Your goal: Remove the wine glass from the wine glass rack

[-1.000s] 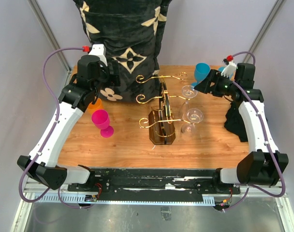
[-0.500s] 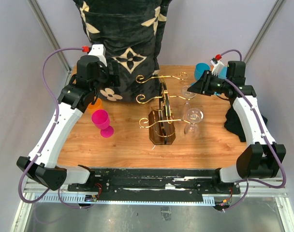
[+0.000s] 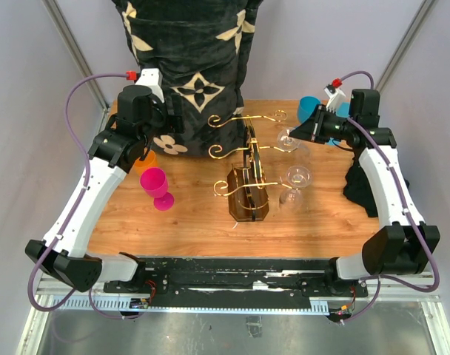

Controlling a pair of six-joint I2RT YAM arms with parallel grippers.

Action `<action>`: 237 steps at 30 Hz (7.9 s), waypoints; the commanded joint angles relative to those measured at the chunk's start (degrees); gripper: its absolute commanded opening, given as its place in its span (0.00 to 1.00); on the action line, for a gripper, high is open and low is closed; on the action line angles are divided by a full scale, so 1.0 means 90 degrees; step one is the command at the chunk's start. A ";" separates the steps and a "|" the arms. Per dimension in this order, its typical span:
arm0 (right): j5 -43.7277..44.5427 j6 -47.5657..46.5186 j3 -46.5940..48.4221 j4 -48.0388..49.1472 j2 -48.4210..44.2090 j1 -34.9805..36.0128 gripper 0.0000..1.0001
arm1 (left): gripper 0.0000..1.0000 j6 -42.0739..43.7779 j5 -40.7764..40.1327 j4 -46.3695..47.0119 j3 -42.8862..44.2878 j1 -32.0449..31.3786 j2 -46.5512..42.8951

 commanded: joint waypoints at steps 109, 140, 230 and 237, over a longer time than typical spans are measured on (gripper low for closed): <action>0.4135 -0.8740 0.0983 -0.0955 -0.1241 0.6845 0.01 | 0.53 -0.2907 0.4844 -0.0098 0.2706 0.0028 0.1471; 0.4816 -0.9281 0.1136 -0.1129 -0.1047 0.6842 0.01 | 0.60 -0.2957 0.5386 0.0296 0.2176 0.0025 0.1175; 0.3640 -0.0206 -0.0858 -0.1469 -0.2685 0.0665 0.98 | 0.38 0.1471 -0.1519 1.0386 -0.7156 -0.0935 -0.0681; 0.3065 0.0346 -0.1202 -0.1700 -0.3585 0.0289 0.92 | 0.56 0.1652 -0.1629 1.0733 -0.7249 -0.1054 -0.0324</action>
